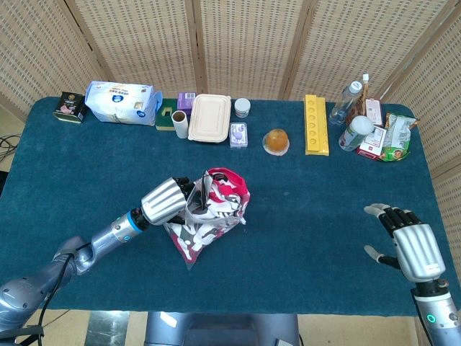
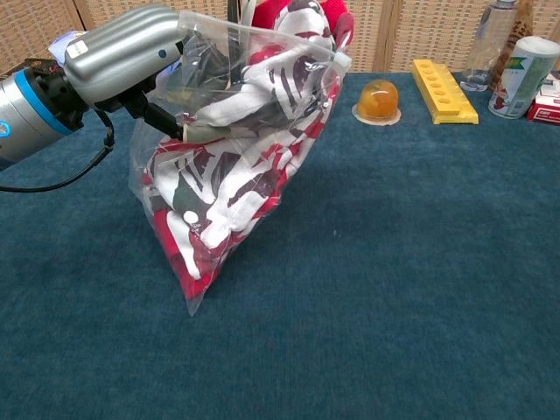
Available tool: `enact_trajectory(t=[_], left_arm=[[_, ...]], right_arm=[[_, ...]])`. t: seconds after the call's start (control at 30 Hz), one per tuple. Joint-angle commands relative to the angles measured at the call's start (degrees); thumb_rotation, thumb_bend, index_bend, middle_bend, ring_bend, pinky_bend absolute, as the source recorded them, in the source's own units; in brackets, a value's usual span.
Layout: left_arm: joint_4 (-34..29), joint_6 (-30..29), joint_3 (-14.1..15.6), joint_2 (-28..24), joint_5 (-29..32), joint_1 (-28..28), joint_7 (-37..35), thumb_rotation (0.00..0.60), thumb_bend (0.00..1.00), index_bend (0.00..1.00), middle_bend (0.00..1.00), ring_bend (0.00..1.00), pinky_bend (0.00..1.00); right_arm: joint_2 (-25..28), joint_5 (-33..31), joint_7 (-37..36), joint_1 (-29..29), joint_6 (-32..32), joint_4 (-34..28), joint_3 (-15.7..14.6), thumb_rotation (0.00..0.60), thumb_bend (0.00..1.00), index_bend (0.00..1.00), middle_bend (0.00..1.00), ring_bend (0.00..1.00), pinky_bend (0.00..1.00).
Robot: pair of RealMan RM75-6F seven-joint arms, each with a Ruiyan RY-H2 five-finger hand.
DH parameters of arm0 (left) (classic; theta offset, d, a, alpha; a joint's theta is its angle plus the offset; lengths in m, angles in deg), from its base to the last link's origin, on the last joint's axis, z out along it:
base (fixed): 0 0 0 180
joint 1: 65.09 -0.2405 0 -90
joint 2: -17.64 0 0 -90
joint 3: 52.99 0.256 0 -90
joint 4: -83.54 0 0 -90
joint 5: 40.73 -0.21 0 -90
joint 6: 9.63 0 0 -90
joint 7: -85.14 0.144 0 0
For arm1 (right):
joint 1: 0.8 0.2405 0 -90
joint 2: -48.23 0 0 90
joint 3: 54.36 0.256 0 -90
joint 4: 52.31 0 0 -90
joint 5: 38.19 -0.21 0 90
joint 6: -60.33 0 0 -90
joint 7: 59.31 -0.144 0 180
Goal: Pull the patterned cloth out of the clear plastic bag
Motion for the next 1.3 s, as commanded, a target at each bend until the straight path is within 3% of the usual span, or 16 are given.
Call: enact_trajectory(t=[0.03,0.4,1.0,1.3], left_arm=[[1.26,-1.04,0.77,0.50,-1.12,0.86,0.35,0.600,0.30,0.80,0.67,0.62,0.61],[2.74,-1.79,2.98,2.68,-3.43,2.83,2.42,0.600,0.30,0.80,0.67,0.62,0.60],[6.61,-2.01,3.94,6.84,-3.29,5.12,2.23,0.600,0.30,0.80,0.67,0.62,0.59],[7.91,-2.27,4.41,8.01,-3.19,6.16,2.19,0.600,0.30,0.80,0.67,0.62,0.59]], right_arm=[[0.24,1.05,0.06,2.05,-0.01,-1.05,1.87,0.600,0.06,0.29,0.33,0.39,0.42],[1.91,2.07,1.44,6.62,-2.84,-5.04,3.92,0.600,0.06,0.29,0.33,0.40,0.43],[-0.52,6.87,10.55,13.82,-12.04,-10.27,1.51,0.600,0.05,0.29,0.33,0.40,0.46],[-2.33,6.10,14.40,16.85,-16.11,-12.29,1.56,0.600,0.05,0.30,0.33,0.40,0.46]])
